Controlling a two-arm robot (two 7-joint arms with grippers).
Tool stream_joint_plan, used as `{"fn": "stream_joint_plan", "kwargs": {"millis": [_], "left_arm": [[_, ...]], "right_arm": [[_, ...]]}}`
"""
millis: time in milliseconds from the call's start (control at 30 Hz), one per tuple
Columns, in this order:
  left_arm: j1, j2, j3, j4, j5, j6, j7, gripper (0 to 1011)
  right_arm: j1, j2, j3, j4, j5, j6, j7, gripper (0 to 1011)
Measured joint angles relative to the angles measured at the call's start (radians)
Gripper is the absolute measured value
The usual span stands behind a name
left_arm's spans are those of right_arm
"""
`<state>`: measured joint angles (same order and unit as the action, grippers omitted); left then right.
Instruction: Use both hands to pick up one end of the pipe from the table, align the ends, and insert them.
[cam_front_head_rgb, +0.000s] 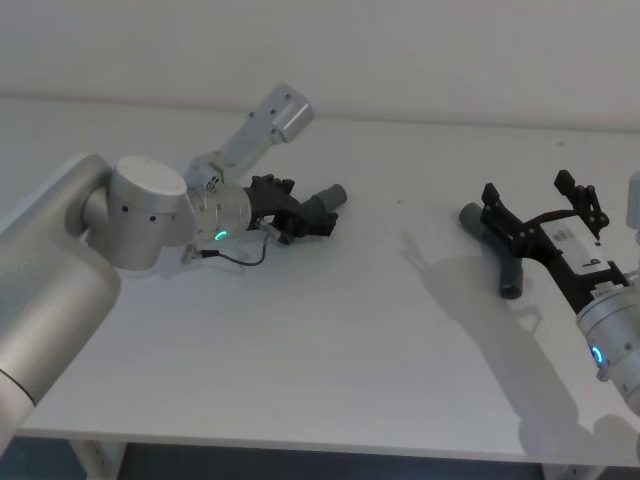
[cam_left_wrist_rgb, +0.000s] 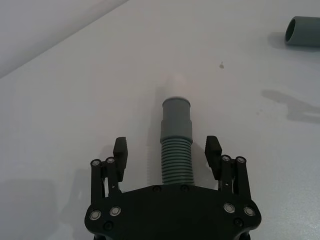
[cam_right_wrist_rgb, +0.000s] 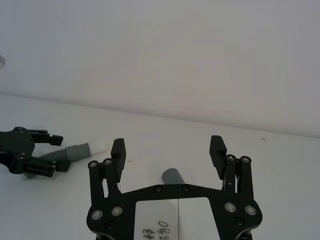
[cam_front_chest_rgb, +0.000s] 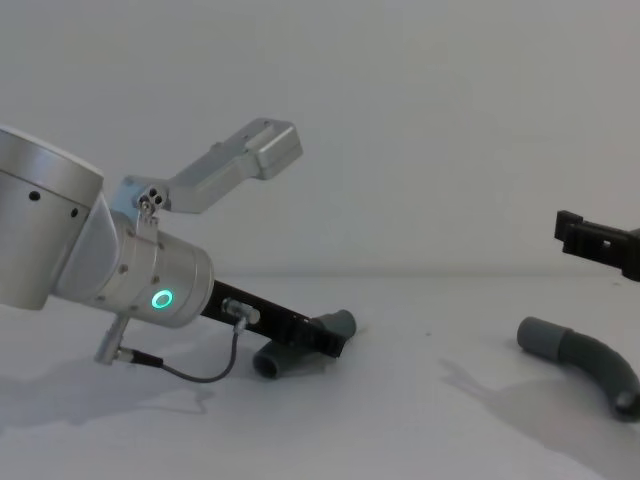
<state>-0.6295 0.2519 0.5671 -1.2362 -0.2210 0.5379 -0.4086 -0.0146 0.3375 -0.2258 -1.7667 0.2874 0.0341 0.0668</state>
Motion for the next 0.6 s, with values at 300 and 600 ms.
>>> {"fn": "stream_joint_plan", "kwargs": {"millis": [300, 600], "left_arm": [[0.004, -0.001, -0.004, -0.004, 0.002, -0.001, -0.002, 745], [0.006, -0.002, -0.006, -0.005, 0.003, -0.002, -0.003, 495]], "right_arm": [[0.0, 0.0, 0.0, 0.0, 0.0, 0.0, 0.0, 1000], [0.0, 0.0, 0.0, 0.0, 0.0, 0.0, 0.0, 1000]]}}
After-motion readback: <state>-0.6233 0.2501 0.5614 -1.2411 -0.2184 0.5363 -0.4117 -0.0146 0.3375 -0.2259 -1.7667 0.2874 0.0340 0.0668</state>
